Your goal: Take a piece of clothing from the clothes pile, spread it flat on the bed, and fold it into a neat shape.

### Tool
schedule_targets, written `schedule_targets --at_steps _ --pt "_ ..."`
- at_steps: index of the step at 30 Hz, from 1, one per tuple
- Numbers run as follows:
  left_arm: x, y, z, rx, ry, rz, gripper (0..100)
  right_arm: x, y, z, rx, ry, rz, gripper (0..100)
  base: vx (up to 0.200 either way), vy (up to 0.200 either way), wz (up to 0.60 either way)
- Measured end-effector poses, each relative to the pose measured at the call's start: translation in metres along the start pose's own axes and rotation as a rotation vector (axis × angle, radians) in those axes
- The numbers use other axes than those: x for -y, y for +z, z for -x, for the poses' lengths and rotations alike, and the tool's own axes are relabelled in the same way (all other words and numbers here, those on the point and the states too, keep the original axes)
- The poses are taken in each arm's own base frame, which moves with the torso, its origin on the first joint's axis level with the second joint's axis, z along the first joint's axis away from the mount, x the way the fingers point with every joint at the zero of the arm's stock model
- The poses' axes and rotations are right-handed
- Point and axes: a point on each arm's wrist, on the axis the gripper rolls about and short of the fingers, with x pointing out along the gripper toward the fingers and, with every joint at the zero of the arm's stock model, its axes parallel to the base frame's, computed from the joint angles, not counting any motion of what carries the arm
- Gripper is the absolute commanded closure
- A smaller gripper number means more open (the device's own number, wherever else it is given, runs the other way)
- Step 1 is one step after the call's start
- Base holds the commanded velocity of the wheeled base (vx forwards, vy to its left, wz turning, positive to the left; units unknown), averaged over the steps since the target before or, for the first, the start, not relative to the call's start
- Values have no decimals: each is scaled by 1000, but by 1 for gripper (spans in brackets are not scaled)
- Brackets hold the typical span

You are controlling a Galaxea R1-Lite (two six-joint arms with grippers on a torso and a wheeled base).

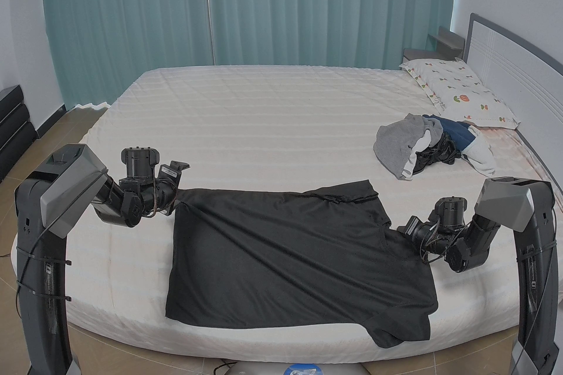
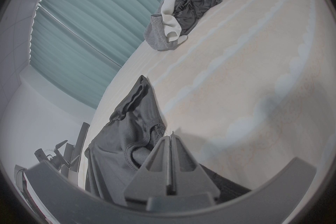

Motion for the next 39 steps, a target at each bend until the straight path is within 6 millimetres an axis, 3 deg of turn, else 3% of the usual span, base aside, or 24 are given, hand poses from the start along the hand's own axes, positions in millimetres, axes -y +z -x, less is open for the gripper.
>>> schedule_targets --at_steps 14,25,39 --pt "0 0 0 -1 -1 1 0 -2 10 4 70 31 -2 100 0 0 0" --pt "0 0 0 -1 -1 1 0 -3 35 22 172 23 -5 100 0 0 0" --pt "1 0 0 -1 -2 1 0 -8 44 35 216 44 11 100 0 0 0"
